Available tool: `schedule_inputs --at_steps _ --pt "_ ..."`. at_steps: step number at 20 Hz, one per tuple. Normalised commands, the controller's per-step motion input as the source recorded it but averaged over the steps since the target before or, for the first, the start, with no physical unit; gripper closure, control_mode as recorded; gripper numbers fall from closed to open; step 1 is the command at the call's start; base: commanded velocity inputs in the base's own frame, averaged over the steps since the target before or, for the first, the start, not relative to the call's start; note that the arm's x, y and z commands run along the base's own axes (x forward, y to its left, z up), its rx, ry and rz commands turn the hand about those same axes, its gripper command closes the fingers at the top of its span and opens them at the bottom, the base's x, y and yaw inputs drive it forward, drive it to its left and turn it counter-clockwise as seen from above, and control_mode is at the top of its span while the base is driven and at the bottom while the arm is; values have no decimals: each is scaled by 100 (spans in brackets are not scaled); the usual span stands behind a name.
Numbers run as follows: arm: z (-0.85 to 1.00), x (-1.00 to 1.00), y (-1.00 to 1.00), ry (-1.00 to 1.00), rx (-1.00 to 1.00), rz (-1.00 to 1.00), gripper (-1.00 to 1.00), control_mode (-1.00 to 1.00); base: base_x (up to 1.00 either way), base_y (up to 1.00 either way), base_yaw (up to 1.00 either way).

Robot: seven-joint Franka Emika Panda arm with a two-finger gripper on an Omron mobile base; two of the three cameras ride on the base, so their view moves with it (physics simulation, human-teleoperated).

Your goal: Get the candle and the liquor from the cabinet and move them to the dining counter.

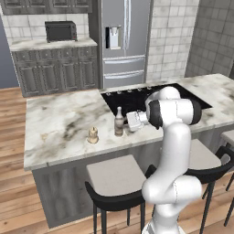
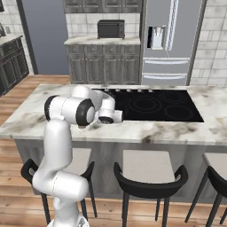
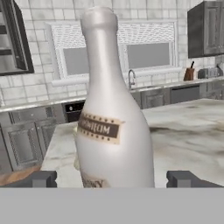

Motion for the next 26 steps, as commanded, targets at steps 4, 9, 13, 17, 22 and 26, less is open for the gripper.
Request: schedule_inputs --at_steps 4,9,13,17,22,26 --pt "26 -2 -13 0 2 0 -100 -100 0 0 0" --pt "30 -25 -21 0 1 -1 -100 -100 0 0 0" --pt "32 -55 -22 -1 2 -5 -100 -100 0 0 0" --pt "46 -81 -2 -6 0 -5 -100 -100 0 0 0" --pt "63 -100 3 -14 0 -8 -100 -100 0 0 0" --pt "76 -100 13 -16 0 -9 -100 -100 0 0 0"
